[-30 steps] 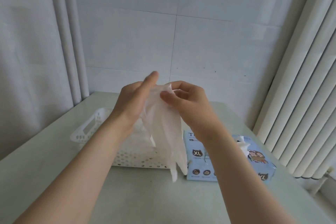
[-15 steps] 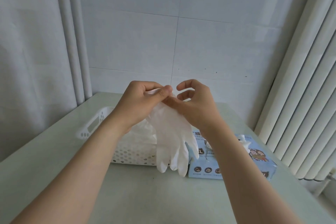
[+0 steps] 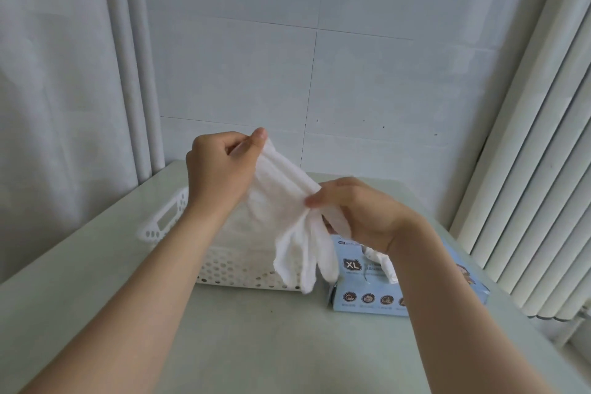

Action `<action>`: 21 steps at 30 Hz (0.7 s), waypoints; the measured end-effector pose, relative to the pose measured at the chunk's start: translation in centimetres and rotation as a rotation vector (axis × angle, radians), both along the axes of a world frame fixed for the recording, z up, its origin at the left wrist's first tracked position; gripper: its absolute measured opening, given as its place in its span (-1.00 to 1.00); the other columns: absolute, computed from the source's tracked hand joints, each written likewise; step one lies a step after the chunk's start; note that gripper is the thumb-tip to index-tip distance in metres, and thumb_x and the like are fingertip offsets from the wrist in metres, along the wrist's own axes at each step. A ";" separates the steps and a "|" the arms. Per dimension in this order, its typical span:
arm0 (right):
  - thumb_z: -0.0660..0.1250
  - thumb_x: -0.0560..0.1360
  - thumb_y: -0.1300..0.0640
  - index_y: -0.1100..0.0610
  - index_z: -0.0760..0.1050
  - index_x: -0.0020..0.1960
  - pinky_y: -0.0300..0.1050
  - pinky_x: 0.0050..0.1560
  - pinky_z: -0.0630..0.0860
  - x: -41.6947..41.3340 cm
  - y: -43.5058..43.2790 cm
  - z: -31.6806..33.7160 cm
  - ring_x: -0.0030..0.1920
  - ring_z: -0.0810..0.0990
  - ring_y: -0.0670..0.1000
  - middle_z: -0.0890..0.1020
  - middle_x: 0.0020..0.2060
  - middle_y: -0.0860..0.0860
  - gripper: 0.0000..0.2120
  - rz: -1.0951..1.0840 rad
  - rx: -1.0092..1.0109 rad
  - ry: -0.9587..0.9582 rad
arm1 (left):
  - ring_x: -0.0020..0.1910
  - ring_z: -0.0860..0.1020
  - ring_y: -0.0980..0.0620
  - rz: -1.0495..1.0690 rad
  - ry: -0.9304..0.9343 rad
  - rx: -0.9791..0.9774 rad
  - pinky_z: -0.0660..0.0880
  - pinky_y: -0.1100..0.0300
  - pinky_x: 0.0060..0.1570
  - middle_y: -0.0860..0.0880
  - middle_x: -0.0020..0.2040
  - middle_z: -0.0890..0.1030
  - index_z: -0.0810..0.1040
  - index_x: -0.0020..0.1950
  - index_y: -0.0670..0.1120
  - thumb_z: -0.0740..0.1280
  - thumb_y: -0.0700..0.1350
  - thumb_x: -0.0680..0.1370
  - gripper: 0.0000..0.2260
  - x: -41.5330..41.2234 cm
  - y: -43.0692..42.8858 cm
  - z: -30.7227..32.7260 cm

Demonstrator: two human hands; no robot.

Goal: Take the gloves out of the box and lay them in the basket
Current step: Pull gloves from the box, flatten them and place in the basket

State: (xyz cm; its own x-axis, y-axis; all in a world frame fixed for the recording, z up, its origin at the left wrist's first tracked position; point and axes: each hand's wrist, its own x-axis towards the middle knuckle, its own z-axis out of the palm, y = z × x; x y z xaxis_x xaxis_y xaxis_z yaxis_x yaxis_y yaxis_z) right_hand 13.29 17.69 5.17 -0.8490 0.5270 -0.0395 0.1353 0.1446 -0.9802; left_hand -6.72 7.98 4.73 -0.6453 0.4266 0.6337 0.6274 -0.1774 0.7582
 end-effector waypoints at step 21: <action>0.49 0.53 0.08 0.04 0.59 0.22 -0.09 -0.16 0.64 -5.3 -0.2 -3.8 -0.23 0.72 0.03 0.71 -0.26 0.02 -0.72 -0.665 0.417 -0.058 | -0.06 0.49 -0.21 0.223 0.179 -0.828 0.41 -0.01 -0.10 -0.15 -0.01 0.52 0.37 0.03 -0.13 0.05 0.04 0.76 -0.72 -6.0 -0.8 -3.8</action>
